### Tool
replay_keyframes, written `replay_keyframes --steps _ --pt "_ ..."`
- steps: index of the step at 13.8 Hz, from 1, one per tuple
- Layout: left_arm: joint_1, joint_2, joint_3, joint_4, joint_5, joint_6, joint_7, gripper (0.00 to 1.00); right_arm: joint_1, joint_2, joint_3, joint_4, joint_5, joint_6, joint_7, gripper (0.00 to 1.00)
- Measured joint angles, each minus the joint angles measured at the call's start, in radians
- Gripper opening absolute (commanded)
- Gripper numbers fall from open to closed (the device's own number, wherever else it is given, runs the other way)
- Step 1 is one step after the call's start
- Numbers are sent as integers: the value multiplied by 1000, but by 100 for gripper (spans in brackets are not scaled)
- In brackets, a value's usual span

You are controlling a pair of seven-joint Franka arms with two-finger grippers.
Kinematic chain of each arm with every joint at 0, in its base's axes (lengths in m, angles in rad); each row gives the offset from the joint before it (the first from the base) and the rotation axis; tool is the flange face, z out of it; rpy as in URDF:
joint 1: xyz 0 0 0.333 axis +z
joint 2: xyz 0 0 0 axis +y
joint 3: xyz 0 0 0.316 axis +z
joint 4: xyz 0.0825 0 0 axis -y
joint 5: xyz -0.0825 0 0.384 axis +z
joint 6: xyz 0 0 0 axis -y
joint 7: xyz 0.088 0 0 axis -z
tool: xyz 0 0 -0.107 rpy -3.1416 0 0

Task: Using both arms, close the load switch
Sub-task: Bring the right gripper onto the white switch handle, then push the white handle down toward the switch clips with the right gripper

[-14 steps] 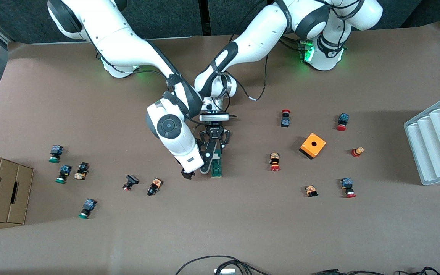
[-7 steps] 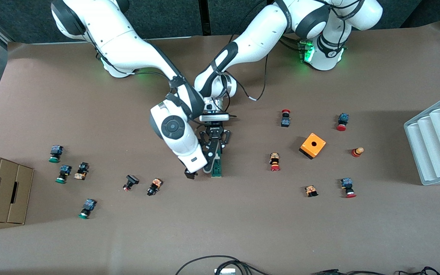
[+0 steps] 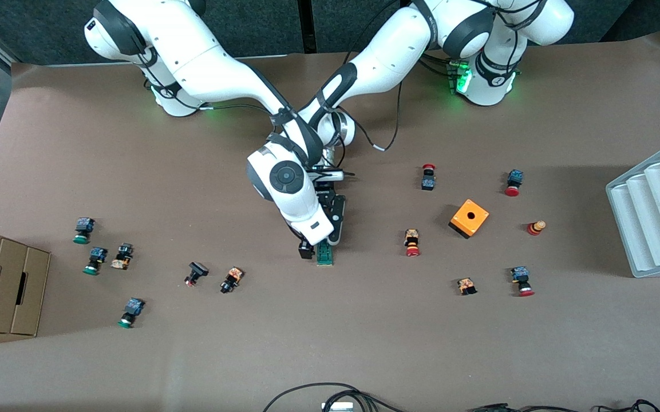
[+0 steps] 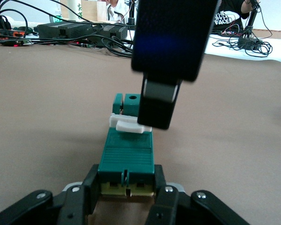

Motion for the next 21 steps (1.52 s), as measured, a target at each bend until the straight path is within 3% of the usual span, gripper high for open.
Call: replay_keyframes --steps 21 --pt "0 0 0 0 0 0 -1 29 30 18 0 0 -1 32 27 99"
